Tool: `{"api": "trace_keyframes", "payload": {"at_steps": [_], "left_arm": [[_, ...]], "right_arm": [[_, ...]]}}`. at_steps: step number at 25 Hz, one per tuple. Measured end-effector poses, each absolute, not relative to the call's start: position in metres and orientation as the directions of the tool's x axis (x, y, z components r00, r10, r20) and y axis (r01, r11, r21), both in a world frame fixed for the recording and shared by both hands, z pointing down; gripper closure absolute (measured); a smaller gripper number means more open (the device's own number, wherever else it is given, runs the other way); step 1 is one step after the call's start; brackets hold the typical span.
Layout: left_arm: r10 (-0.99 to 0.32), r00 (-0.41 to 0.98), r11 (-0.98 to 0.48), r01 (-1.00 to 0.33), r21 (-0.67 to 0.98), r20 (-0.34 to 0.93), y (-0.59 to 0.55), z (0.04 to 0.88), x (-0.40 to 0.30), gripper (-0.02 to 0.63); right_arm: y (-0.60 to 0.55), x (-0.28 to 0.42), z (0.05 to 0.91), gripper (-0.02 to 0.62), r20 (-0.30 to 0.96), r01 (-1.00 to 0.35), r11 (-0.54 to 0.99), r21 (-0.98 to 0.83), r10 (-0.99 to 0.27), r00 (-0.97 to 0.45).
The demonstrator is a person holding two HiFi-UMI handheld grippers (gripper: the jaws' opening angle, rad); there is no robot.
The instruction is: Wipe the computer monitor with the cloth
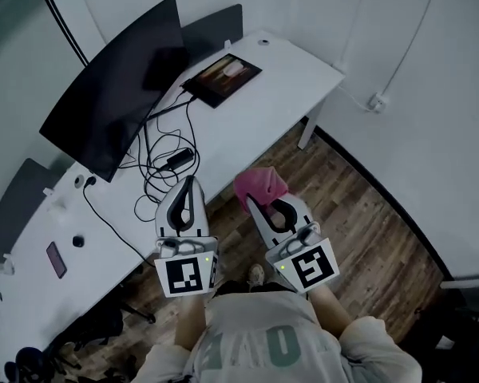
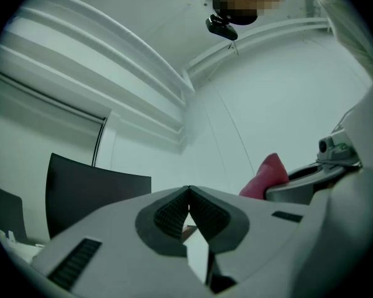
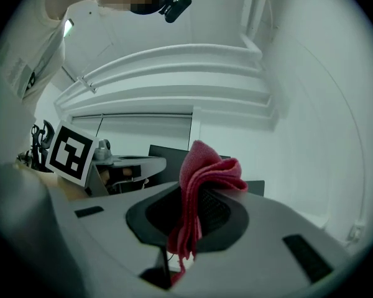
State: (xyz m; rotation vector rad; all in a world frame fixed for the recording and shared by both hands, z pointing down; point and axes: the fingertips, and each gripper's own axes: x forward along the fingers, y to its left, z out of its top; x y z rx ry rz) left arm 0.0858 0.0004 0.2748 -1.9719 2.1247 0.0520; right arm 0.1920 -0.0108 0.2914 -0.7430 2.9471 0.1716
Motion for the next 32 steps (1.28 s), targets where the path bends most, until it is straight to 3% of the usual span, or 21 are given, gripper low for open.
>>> {"api": "trace_keyframes", "payload": {"at_steps": [17, 32], "left_arm": [[-0.974, -0.053, 0.087, -0.985, -0.147, -0.222, -0.083, 0.265, 0.045, 0.592], [-0.960, -0.169, 0.201, -0.971, -0.126, -0.223, -0.096, 0.252, -0.040, 0.592]], "right_arm": [[-0.093, 0.124, 0.279, 0.545, -0.157, -0.444, 0.888, 0.118, -0.425, -0.891], [-0.108, 0.036, 0.271, 0.545, -0.168, -0.323, 0.939, 0.118, -0.302, -0.939]]}}
